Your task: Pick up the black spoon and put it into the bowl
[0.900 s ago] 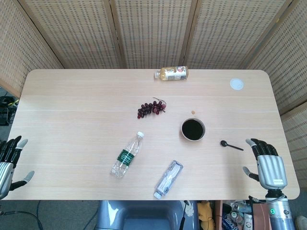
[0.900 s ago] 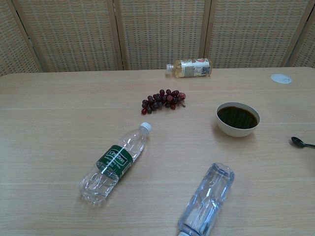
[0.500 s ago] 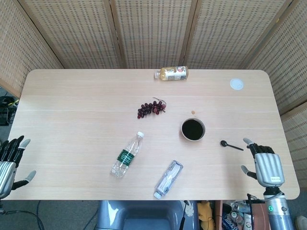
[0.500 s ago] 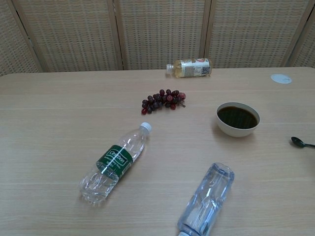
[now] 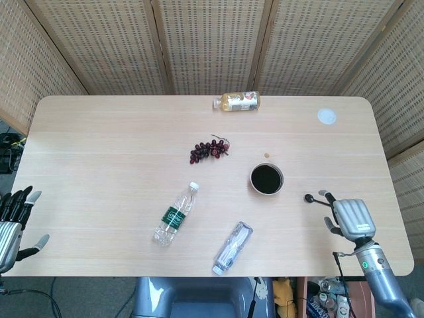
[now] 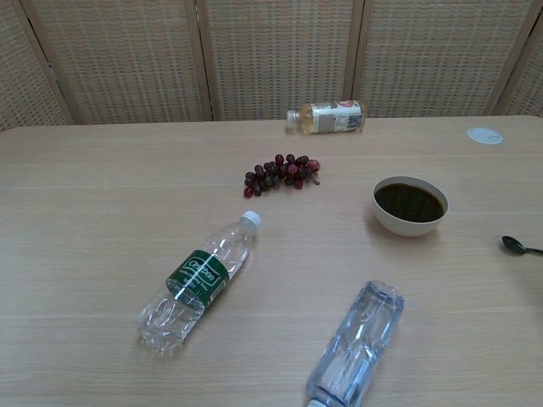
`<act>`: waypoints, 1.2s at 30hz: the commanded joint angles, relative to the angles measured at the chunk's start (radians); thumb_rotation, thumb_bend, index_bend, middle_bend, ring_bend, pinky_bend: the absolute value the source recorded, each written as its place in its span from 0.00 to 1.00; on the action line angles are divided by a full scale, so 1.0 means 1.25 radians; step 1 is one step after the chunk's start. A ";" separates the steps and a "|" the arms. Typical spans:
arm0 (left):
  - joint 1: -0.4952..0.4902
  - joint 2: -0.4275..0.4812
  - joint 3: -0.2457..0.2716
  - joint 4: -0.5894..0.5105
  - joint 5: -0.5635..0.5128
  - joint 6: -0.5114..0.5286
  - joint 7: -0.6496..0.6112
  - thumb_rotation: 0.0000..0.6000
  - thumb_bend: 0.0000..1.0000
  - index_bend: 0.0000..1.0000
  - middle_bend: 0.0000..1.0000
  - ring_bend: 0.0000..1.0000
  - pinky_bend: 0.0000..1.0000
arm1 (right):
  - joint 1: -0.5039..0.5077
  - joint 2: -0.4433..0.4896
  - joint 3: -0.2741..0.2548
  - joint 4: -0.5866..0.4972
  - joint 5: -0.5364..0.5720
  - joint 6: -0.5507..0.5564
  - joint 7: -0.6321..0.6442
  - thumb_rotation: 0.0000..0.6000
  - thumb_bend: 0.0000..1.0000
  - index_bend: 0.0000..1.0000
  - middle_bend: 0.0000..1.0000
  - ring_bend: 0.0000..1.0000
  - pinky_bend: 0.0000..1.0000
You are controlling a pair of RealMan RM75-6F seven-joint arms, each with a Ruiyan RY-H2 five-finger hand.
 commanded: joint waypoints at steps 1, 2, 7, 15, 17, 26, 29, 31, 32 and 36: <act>0.000 0.001 0.000 0.001 0.001 0.000 0.000 1.00 0.26 0.00 0.00 0.00 0.00 | 0.048 0.012 0.002 0.027 0.053 -0.081 0.003 1.00 0.70 0.25 0.94 0.96 0.96; 0.000 0.001 0.000 0.001 0.001 0.000 -0.001 1.00 0.26 0.00 0.00 0.00 0.00 | 0.054 0.011 0.001 0.033 0.060 -0.093 0.003 1.00 0.72 0.25 0.94 0.96 0.96; 0.001 0.003 0.000 0.003 0.000 0.003 -0.002 1.00 0.26 0.00 0.00 0.00 0.00 | 0.086 0.001 -0.009 0.071 0.101 -0.166 0.004 1.00 0.79 0.26 0.96 0.98 0.99; -0.001 0.003 0.002 0.001 0.003 0.001 -0.001 1.00 0.25 0.00 0.00 0.00 0.00 | 0.127 -0.027 -0.030 0.153 0.167 -0.261 0.011 1.00 0.82 0.26 0.98 0.99 0.99; -0.002 0.003 0.002 0.000 0.004 -0.001 0.001 1.00 0.25 0.00 0.00 0.00 0.00 | 0.134 -0.038 -0.036 0.179 0.179 -0.276 0.010 1.00 0.82 0.26 0.98 0.99 0.99; -0.003 0.002 0.002 -0.003 0.003 -0.004 0.006 1.00 0.26 0.00 0.00 0.00 0.00 | 0.154 -0.086 -0.054 0.273 0.216 -0.308 0.008 1.00 0.82 0.26 0.98 1.00 1.00; -0.003 0.001 0.003 -0.003 0.001 -0.005 0.007 1.00 0.26 0.00 0.00 0.00 0.00 | 0.161 -0.102 -0.061 0.305 0.227 -0.318 0.005 1.00 0.82 0.26 0.98 1.00 1.00; -0.003 0.000 0.003 -0.002 0.001 -0.006 0.006 1.00 0.26 0.00 0.00 0.00 0.00 | 0.165 -0.111 -0.063 0.321 0.236 -0.324 0.006 1.00 0.82 0.26 0.98 1.00 1.00; -0.003 0.000 0.004 -0.002 0.000 -0.006 0.006 1.00 0.26 0.00 0.00 0.00 0.00 | 0.166 -0.114 -0.064 0.329 0.239 -0.325 0.007 1.00 0.82 0.26 0.98 1.00 1.00; -0.002 -0.002 0.004 0.000 -0.002 -0.007 0.005 1.00 0.25 0.00 0.00 0.00 0.00 | 0.169 -0.128 -0.069 0.353 0.249 -0.331 0.008 1.00 0.82 0.26 0.98 1.00 1.00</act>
